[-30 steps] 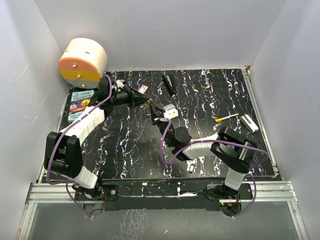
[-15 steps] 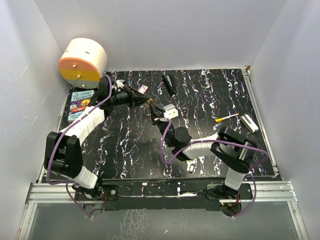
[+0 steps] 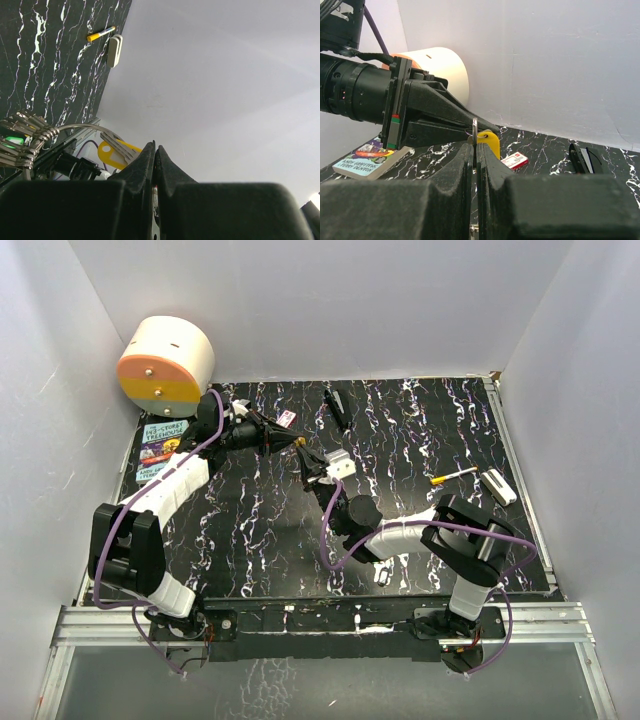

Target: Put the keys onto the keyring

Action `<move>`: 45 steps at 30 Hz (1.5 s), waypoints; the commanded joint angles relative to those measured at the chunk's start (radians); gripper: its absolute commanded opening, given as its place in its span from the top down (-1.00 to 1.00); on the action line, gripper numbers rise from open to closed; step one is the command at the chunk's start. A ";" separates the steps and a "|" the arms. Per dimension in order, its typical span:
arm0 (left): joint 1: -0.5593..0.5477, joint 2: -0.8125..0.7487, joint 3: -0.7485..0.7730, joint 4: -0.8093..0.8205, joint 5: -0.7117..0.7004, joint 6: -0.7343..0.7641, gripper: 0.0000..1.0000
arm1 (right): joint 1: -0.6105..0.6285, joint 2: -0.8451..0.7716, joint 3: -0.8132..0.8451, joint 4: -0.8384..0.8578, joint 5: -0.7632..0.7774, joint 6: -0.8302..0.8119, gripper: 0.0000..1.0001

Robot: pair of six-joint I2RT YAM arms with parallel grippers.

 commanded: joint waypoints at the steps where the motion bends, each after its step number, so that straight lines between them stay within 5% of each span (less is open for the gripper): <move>1: 0.002 -0.044 0.036 0.023 0.012 -0.036 1.00 | 0.006 -0.003 0.038 0.341 -0.007 0.025 0.85; 31: 0.002 -0.054 0.025 0.036 0.019 -0.050 1.00 | 0.005 0.049 0.038 0.370 0.024 0.030 0.85; 45: -0.001 -0.073 -0.076 0.011 -0.013 0.040 1.00 | 0.005 -0.056 -0.005 0.378 0.010 0.004 0.85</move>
